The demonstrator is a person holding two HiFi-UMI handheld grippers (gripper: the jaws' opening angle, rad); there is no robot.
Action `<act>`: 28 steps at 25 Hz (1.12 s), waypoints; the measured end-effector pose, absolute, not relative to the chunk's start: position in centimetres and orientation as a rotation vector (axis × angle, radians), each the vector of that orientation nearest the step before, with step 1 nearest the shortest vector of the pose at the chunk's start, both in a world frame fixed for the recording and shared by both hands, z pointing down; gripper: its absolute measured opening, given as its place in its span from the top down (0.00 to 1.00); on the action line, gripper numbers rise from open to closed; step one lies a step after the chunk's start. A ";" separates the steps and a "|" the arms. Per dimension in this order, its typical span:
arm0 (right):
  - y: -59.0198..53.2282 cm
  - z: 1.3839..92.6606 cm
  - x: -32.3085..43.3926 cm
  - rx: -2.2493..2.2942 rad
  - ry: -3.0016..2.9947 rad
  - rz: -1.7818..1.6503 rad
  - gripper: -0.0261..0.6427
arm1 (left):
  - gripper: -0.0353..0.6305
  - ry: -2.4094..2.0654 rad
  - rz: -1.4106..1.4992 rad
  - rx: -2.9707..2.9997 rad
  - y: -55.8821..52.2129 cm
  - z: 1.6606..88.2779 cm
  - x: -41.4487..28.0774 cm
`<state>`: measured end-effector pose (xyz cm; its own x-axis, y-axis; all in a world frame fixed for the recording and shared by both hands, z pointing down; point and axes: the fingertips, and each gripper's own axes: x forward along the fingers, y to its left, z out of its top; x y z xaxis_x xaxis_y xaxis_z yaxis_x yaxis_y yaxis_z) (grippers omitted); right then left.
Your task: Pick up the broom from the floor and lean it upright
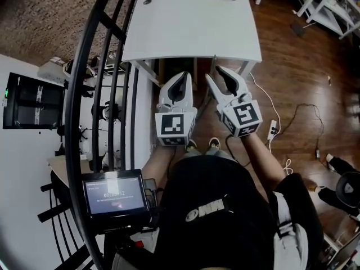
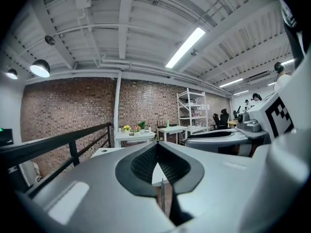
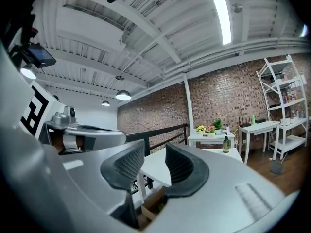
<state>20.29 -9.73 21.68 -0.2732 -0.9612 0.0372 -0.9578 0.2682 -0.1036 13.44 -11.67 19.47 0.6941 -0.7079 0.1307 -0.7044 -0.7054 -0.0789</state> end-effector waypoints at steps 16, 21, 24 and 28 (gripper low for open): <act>-8.8 21.8 16.8 -1.895 2.484 -0.154 0.96 | 0.92 1.172 -0.210 -2.868 -10.9 19.9 12.6; -9.5 21.4 16.6 -1.916 2.478 -0.109 0.96 | 0.92 1.174 -0.212 -2.871 -11.5 20.1 12.2; -9.7 21.1 16.4 -1.909 2.476 -0.102 0.96 | 0.92 1.180 -0.204 -2.868 -11.7 20.0 12.0; -10.1 20.9 16.4 -1.907 2.466 -0.100 0.96 | 0.92 1.185 -0.199 -2.866 -12.1 19.9 11.8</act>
<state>16.40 -10.11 20.93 -0.2521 -0.9675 0.0209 -0.9660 0.2503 -0.0647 11.77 -12.11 19.86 0.7009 -0.7054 0.1054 -0.7011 -0.7086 -0.0796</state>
